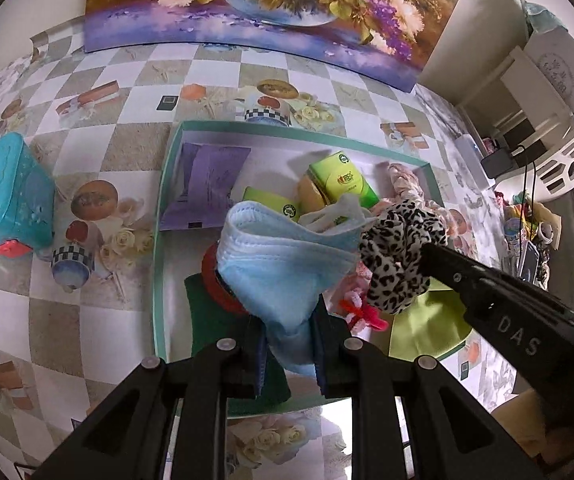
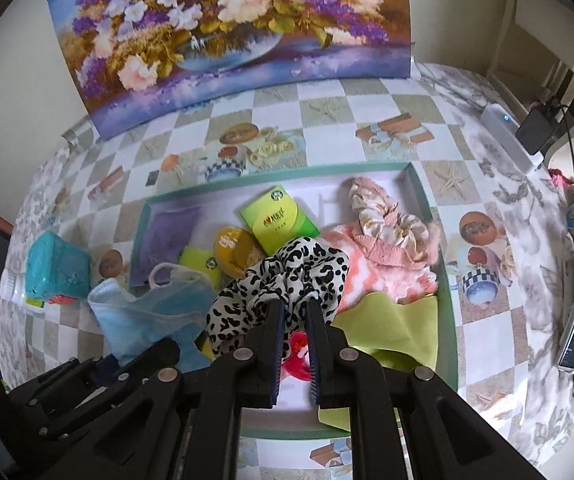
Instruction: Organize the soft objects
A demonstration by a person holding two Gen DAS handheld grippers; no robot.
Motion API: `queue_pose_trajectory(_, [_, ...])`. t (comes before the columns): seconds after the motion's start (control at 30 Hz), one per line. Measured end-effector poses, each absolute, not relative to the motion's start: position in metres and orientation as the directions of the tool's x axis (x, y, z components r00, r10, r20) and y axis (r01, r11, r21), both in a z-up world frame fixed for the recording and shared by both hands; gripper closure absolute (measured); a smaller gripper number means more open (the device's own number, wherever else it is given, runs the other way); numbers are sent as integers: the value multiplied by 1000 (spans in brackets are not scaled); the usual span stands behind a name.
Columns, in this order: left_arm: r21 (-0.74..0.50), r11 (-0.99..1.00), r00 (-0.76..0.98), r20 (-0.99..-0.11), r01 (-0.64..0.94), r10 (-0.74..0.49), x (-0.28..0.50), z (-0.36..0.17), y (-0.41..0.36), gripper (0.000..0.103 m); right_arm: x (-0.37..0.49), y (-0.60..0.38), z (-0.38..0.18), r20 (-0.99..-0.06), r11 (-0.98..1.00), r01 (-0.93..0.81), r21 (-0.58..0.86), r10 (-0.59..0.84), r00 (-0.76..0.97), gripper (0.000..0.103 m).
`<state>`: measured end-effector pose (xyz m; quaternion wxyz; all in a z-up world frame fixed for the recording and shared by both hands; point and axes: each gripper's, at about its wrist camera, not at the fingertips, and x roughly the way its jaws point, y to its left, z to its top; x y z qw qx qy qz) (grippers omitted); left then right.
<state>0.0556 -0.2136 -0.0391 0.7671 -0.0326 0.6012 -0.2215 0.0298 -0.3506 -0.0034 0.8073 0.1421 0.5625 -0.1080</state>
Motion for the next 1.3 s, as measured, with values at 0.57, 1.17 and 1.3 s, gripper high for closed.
queue_pose_trajectory(0.57, [-369,887,174,-889,277,-424,56,-17,-204,57,33,-347,0,-943,944,324,68,-46,331,83])
queue_pose_trajectory(1.17, [-177,973,318,-923,145,-215,72,-15,-152,14,29,-337,5,-940,943,332,-6,-119,320,12])
queue_pose_trajectory(1.3, [-167,979,339,-920,117,-197,70,-16,-141,11,23,-329,5,-939,943,331,-27,-137,314,0])
